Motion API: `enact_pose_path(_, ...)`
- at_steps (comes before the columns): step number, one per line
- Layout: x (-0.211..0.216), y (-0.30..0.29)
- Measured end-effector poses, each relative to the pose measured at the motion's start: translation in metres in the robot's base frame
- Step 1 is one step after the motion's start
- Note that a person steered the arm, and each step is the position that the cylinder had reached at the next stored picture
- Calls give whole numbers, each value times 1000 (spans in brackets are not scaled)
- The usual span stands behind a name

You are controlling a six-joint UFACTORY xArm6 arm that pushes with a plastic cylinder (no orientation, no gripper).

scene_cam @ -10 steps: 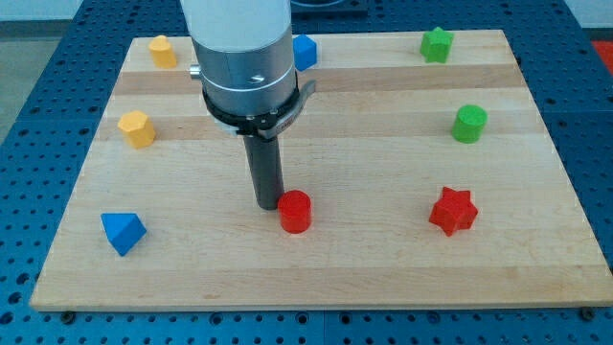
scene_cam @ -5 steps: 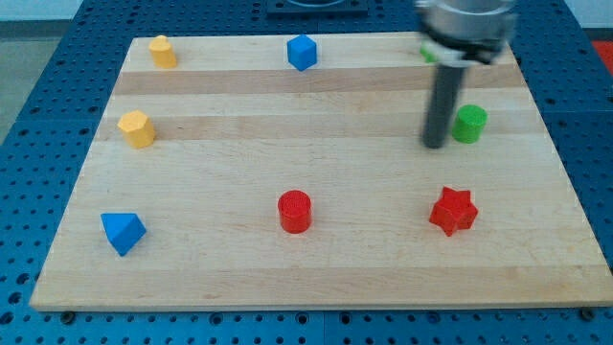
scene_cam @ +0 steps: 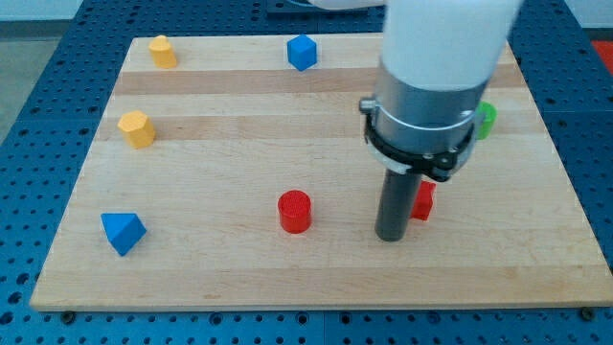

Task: Place the red star towards the right side of the red circle

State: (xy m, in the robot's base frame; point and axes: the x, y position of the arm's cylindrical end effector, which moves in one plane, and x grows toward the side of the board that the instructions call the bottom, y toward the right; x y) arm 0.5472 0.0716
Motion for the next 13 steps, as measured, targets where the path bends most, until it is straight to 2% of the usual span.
enact_pose_path(2, -2, 94)
enact_pose_path(4, -55, 73)
enact_pose_path(6, -42, 0)
enact_pose_path(7, -48, 20)
enact_pose_path(8, -33, 64)
enact_pose_path(9, -8, 50)
enact_pose_path(11, -14, -39)
enact_pose_path(12, -33, -23)
enact_pose_path(13, -59, 31)
